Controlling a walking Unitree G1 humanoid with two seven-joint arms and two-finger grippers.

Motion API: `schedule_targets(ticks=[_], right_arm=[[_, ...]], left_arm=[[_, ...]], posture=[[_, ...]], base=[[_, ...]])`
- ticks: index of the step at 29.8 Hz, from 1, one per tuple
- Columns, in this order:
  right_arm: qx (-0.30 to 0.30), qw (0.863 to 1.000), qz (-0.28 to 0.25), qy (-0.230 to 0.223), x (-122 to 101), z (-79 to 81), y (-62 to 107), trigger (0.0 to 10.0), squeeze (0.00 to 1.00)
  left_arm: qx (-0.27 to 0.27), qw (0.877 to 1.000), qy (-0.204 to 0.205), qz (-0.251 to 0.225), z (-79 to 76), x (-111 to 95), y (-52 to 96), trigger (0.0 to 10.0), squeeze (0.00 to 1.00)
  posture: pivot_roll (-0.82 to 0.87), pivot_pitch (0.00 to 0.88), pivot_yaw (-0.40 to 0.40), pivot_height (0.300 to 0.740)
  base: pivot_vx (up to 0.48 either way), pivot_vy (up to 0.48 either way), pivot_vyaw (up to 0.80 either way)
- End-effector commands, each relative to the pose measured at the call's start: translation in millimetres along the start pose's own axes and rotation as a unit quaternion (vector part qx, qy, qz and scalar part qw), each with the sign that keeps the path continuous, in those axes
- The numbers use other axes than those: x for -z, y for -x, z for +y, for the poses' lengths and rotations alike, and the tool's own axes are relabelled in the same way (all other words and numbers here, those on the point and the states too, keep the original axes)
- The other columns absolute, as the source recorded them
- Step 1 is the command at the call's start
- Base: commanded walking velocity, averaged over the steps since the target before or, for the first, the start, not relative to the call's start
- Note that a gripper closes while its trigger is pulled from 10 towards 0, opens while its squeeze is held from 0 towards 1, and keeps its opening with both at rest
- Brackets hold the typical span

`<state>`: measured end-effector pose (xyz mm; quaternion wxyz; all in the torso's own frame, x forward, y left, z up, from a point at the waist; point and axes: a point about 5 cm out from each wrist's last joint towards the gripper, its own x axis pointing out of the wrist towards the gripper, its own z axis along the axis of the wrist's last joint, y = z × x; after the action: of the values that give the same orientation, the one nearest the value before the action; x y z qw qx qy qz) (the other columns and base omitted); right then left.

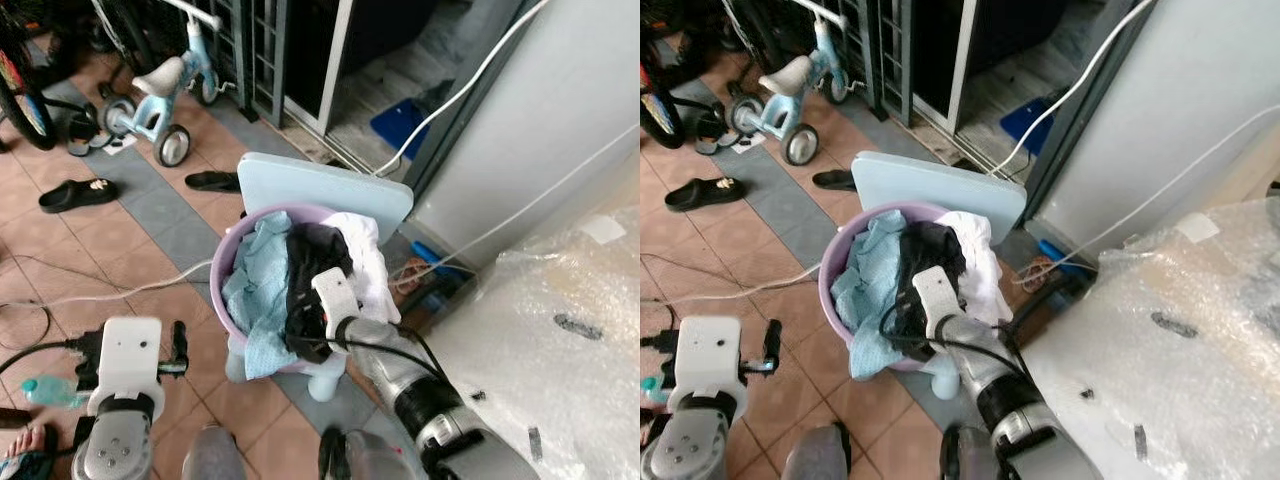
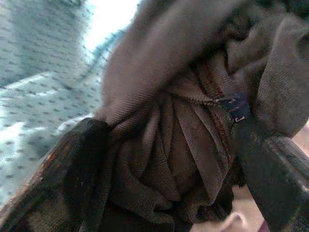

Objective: Clothes washing

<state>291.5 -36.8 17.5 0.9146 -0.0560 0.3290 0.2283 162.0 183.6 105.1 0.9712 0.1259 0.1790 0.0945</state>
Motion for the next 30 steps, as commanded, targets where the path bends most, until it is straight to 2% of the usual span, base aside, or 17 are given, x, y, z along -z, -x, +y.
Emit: schedule_targets(ticks=[1,8,21,24,26,30], right_arm=[[0.015,0.999,0.029,-0.037,14,-1.6,-1.8,0.0,0.00],[0.005,0.999,0.024,-0.043,12,8.0,-5.8,0.0,0.00],[0.000,0.998,0.025,-0.063,16,6.8,-7.5,0.0,0.00],[0.000,0.998,0.022,-0.065,13,6.9,-7.9,0.0,0.00],[0.009,0.997,-0.004,-0.080,4,3.0,-8.2,0.0,0.00],[0.012,0.997,-0.007,-0.082,0,-0.8,-8.4,0.0,0.00]], left_arm=[[0.000,1.000,0.001,0.006,-0.8,0,6.1,10.0,0.00],[-0.005,1.000,0.004,0.011,-3.0,0,6.5,10.0,0.00],[-0.011,1.000,0.008,0.005,-4.9,-3,-0.7,10.0,0.00],[-0.013,1.000,0.013,0.003,-4.7,-3,-3.2,10.0,0.00],[-0.017,1.000,0.019,0.001,-4.1,-5,-6.5,10.0,0.00],[-0.015,1.000,0.019,-0.002,-6.1,-6,-11.9,10.0,0.00]], posture=[[0.20,0.266,-0.145,0.740],[0.20,0.256,-0.161,0.740],[0.19,0.232,-0.165,0.740],[0.19,0.225,-0.165,0.740],[0.18,0.218,-0.162,0.740],[0.17,0.203,-0.158,0.740]], base=[[0.000,0.000,0.00],[0.000,0.000,0.00],[0.000,0.000,0.00],[0.000,0.000,0.00],[0.000,0.000,0.00],[0.000,0.000,0.00]])
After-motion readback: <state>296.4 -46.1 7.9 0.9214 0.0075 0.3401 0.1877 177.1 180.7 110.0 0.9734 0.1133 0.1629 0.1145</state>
